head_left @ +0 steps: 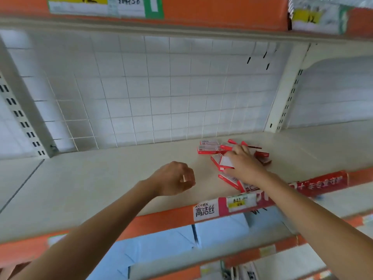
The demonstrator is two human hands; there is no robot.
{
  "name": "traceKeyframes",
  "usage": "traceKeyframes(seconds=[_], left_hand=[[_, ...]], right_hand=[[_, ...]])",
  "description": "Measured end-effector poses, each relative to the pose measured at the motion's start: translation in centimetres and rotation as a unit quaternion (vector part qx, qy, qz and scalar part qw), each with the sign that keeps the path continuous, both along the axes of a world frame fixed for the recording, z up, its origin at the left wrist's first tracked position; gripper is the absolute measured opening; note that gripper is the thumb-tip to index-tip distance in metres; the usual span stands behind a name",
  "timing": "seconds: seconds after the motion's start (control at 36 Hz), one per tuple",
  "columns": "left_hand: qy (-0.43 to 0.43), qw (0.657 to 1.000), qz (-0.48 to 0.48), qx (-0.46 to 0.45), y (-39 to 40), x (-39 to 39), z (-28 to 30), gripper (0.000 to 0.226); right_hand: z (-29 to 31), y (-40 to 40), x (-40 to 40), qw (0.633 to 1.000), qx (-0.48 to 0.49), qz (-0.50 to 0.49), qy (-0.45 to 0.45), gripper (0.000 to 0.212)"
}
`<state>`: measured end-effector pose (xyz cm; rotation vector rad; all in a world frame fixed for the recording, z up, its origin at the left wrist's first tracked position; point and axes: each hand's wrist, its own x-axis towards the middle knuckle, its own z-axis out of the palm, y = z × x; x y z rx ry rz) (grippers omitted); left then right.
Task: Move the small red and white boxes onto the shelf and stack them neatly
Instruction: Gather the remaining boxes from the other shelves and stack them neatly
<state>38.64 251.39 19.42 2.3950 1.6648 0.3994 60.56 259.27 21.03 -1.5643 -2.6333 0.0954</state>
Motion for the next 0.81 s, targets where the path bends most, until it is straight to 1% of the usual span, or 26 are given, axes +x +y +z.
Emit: traceKeyframes(seconds=[0.08,0.17,0.25,0.39,0.5,0.61,0.69,0.75,0.81], left_hand=[[-0.012,0.998,0.054,0.011,-2.3,-0.4,-0.5,0.015],[-0.007,0.994,0.109,0.02,-5.1,-1.5,-0.6,0.013],[-0.014,0.987,0.156,0.026,-7.8,-3.2,-0.5,0.012],[-0.043,0.972,0.229,0.036,-13.0,-6.8,-0.4,0.01],[-0.062,0.958,0.277,0.043,-17.8,-10.4,-0.7,0.009],[-0.048,0.943,0.324,0.052,-23.8,-15.6,-0.8,0.01],[-0.034,0.933,0.354,0.05,-29.0,-20.0,-0.6,0.01],[-0.021,0.926,0.374,0.053,-32.5,-22.9,-0.5,0.009],[-0.011,0.919,0.392,0.052,-36.0,-25.9,-0.4,0.009]], right_hand=[[-0.3,-0.3,-1.8,0.998,0.022,0.051,0.039,0.052],[-1.0,-1.5,-4.2,0.991,0.018,0.111,0.074,0.051],[-1.4,-3.0,-7.0,0.981,-0.003,0.175,0.078,0.052],[-0.7,-5.8,-12.9,0.956,-0.031,0.278,0.091,0.053],[0.1,-9.0,-18.2,0.939,-0.031,0.331,0.094,0.052],[-0.1,-13.9,-25.0,0.915,-0.033,0.391,0.093,0.051],[-0.5,-18.6,-30.4,0.896,-0.044,0.427,0.116,0.051],[-0.7,-22.0,-33.7,0.884,-0.063,0.448,0.118,0.053],[-1.2,-25.1,-37.0,0.871,-0.061,0.473,0.121,0.053]])
